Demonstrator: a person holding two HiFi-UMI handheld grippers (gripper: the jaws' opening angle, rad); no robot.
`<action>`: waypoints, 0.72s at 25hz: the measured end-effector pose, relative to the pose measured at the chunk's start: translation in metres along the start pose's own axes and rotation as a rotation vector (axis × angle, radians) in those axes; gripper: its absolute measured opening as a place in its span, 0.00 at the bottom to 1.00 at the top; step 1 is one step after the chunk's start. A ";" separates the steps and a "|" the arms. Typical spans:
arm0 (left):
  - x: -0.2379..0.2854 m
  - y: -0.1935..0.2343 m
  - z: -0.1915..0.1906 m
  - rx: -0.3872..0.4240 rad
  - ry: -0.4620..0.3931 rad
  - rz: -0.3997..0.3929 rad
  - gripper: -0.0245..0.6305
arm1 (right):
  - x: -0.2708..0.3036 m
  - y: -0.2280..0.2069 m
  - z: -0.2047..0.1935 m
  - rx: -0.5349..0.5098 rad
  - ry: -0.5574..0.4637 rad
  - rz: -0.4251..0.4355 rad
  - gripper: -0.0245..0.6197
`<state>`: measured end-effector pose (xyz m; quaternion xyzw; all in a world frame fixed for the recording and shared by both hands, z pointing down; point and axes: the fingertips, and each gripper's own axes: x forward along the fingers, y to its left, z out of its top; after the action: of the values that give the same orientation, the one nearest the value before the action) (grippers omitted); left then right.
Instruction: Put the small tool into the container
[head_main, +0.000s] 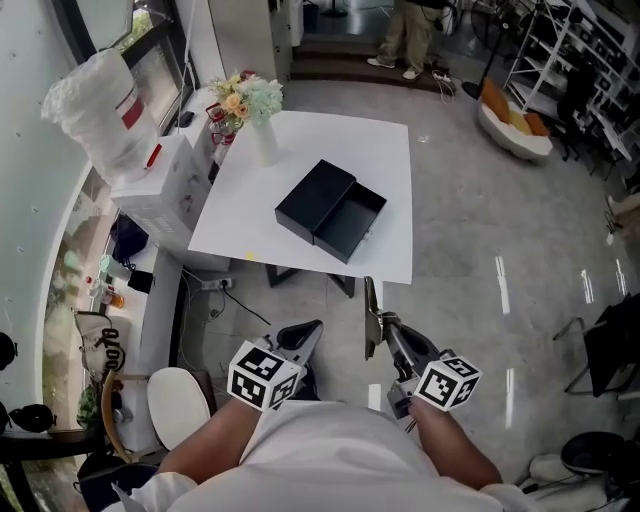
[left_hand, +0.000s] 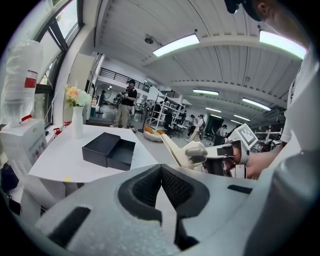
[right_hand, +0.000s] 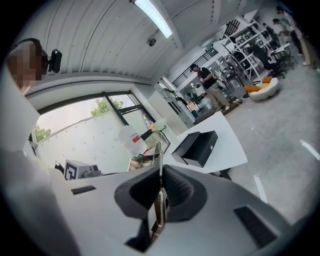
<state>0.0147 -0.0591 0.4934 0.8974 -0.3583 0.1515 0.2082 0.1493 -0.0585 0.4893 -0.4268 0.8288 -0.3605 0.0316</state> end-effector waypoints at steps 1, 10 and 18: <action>0.003 0.009 0.003 -0.001 0.003 -0.002 0.05 | 0.009 -0.003 0.004 0.007 0.001 -0.006 0.05; 0.039 0.100 0.070 0.034 -0.022 -0.046 0.05 | 0.092 -0.022 0.059 0.025 -0.037 -0.080 0.05; 0.065 0.164 0.086 0.040 0.029 -0.108 0.05 | 0.145 -0.044 0.080 0.119 -0.089 -0.172 0.05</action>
<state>-0.0449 -0.2456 0.4894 0.9171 -0.3033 0.1604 0.2032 0.1164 -0.2263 0.4944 -0.5093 0.7641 -0.3911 0.0624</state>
